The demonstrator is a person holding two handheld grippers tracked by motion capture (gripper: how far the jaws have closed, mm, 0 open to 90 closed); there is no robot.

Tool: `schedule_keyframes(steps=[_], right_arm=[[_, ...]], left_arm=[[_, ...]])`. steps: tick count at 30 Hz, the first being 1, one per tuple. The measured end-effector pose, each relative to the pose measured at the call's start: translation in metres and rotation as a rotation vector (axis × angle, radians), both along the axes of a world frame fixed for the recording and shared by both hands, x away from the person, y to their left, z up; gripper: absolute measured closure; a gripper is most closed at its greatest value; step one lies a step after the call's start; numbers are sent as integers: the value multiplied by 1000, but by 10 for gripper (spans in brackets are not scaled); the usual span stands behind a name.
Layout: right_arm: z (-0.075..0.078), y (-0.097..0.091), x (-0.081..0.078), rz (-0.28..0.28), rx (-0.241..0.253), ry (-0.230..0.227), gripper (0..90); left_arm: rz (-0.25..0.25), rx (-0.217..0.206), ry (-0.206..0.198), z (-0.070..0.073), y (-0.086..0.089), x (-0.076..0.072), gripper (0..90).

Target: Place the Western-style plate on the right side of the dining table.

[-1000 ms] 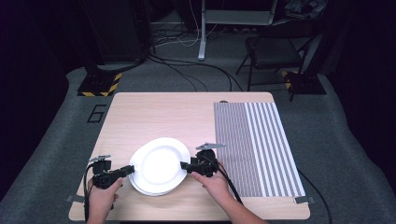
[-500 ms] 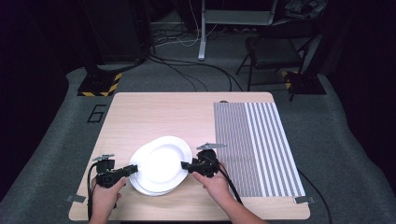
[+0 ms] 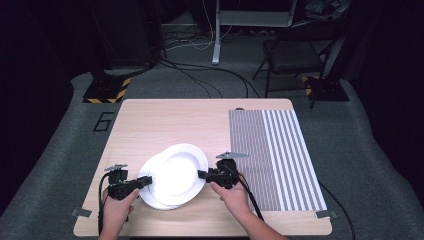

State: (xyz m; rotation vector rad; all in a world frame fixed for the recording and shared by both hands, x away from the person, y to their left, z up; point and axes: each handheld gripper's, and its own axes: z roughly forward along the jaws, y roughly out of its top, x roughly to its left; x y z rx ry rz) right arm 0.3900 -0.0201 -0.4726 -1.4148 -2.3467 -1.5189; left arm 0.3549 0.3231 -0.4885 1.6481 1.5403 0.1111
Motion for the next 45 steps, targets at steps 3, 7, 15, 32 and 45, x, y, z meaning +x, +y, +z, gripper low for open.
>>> schedule_keyframes(steps=[3,7,15,32,45], right_arm=[[1,-1,-1,-6,-3,-10,682],[3,-2,-2,-10,0,-13,685],[-1,-5,-2,-20,23,-3,684],[-9,-11,-2,-42,78,18,682],[-13,-13,-3,-57,93,17,679]], left_arm=[[-4,-1,4,0,-2,1,701],[-13,4,1,0,-4,3,671],[-14,-1,6,1,-7,7,601],[-10,-24,20,1,-8,10,560],[-20,-39,8,-7,-15,4,529]])
